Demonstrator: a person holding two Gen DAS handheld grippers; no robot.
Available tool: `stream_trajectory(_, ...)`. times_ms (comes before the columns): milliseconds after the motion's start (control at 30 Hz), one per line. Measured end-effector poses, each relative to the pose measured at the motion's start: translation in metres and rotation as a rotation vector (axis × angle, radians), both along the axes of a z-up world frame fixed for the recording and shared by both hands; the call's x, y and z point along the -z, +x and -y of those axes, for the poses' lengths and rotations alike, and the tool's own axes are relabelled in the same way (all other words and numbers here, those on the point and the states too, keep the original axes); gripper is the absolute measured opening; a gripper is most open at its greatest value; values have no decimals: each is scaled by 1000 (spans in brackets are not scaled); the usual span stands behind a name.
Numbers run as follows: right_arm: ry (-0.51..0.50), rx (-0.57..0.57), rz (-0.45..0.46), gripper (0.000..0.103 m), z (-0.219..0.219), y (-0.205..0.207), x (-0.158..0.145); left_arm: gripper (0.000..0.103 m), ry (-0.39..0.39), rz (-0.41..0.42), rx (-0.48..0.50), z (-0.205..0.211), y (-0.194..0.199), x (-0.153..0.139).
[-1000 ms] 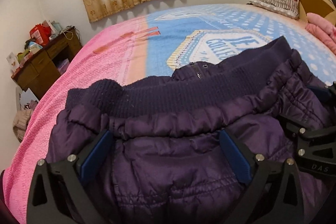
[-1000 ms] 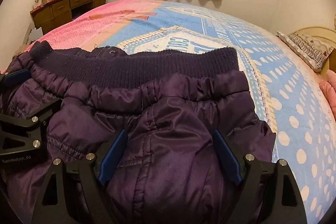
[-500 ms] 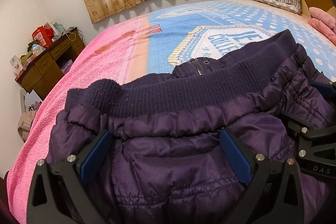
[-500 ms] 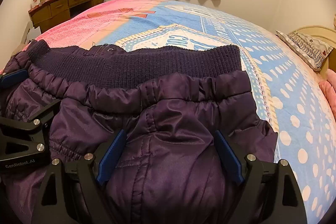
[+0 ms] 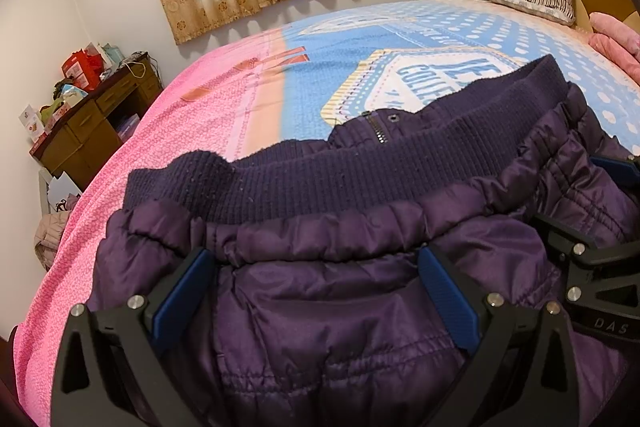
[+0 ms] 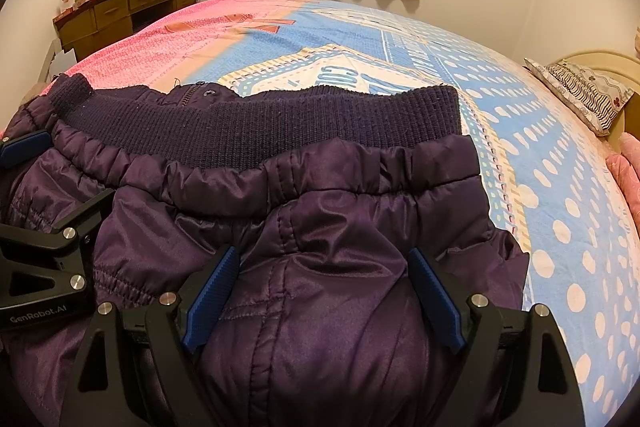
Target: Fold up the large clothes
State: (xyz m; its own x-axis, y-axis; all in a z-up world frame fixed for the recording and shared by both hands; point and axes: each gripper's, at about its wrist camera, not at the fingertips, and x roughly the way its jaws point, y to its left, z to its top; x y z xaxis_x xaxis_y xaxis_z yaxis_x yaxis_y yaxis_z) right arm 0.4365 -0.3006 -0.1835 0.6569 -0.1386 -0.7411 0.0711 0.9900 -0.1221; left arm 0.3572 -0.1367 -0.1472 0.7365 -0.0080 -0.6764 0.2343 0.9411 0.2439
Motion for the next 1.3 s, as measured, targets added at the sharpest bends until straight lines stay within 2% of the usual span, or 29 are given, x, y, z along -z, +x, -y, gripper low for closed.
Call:
stream_trajectory(467, -31, 15, -3, 87, -4, 0, 3, 103, 40, 21, -15, 7, 1, 2)
stream_trajectory(567, -15, 8, -3, 87, -3, -2, 1, 103, 28, 7, -10, 3, 0, -4)
stream_trajectory(600, -3, 3, -3, 87, -1, -3, 0, 102, 0, -7, -3, -2, -2, -10)
stream_trajectory(700, 70, -28, 7, 88, 8, -12, -10, 102, -104, -28, 29, -25, -23, -35)
stream_trajectory(767, 73, -34, 37, 88, 7, -27, -21, 103, -172, 28, 58, -55, -51, -61)
stream_trajectory(833, 92, -56, 92, 88, 1, -45, -34, 103, -227, 56, 72, -87, -67, -76)
stream_trajectory(933, 68, -59, 165, 88, -22, -71, -58, 103, -191, 50, -7, -144, -65, -77)
stream_trajectory(1000, 59, -103, 211, 88, -47, -84, -73, 103, -198, 36, -66, -177, -54, -68)
stream_trajectory(1033, 55, -137, 225, 88, -62, -91, -79, 103, -234, 15, -95, -194, -47, -64)
stream_trajectory(1133, 23, -300, 243, 89, -123, -112, -89, 103, -514, -120, -118, -240, -19, -47)
stream_trajectory(1233, -44, -432, 220, 89, -176, -124, -82, 103, -782, -226, -95, -259, 3, -32)
stream_trajectory(1300, -89, -503, 213, 89, -207, -130, -74, 103, -843, -265, -100, -256, 14, -26)
